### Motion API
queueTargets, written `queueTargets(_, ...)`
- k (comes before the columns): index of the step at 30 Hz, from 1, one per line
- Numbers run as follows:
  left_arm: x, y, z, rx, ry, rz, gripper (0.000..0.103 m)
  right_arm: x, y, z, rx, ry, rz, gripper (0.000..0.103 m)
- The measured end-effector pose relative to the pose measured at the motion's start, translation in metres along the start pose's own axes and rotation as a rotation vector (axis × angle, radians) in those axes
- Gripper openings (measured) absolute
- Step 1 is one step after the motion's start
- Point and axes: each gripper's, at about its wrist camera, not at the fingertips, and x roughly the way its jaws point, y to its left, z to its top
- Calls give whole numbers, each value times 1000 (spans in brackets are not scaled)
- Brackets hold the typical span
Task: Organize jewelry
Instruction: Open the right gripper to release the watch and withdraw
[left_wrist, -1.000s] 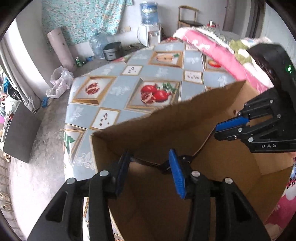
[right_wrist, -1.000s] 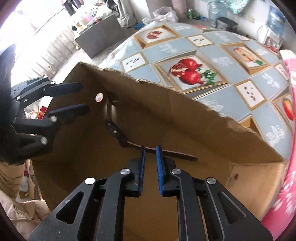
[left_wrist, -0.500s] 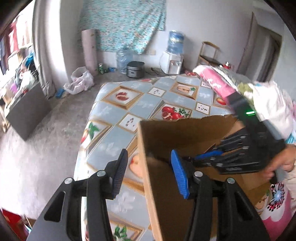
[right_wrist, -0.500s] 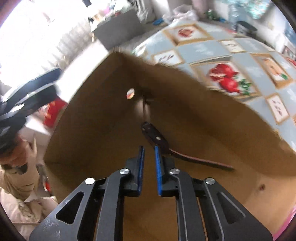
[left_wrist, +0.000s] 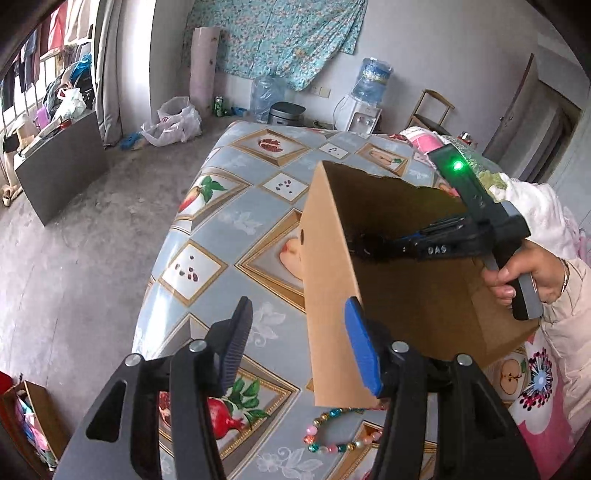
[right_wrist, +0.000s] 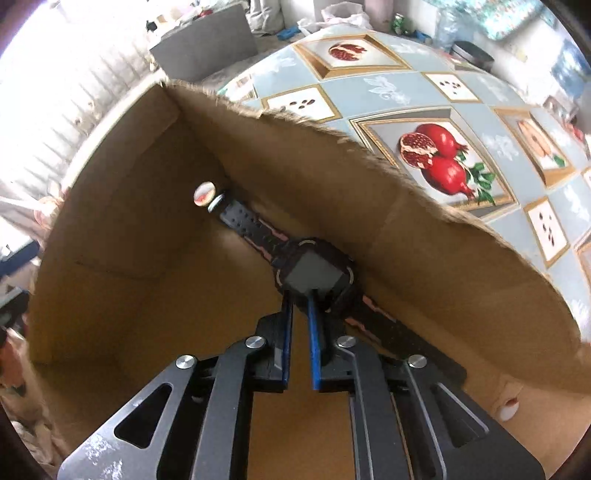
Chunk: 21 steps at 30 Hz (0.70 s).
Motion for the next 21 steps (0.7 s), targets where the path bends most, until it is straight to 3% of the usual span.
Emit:
queueTargets(4, -7, -1, -8, -6, -26, -15, 57, -25, -11, -5, 31, -55, -20, 18)
queueTargets(8, -19, -5, -17, -10, -51, -44, 59, -44, -14, -10, 72, -82, -46, 20)
queueTargets(12, -35, -12, -27, 29, -101, -51, 71, -88, 3, -29, 63, -220, -31, 48)
queueTargets(17, -40, -19, -50, 83, -92, -43, 79, -152, 43, -96, 91, -458, -24, 67)
queueTargets(21, -31, -28, -69, 113, -36, -7, 79, -178, 76, -141, 113, -575, -58, 83)
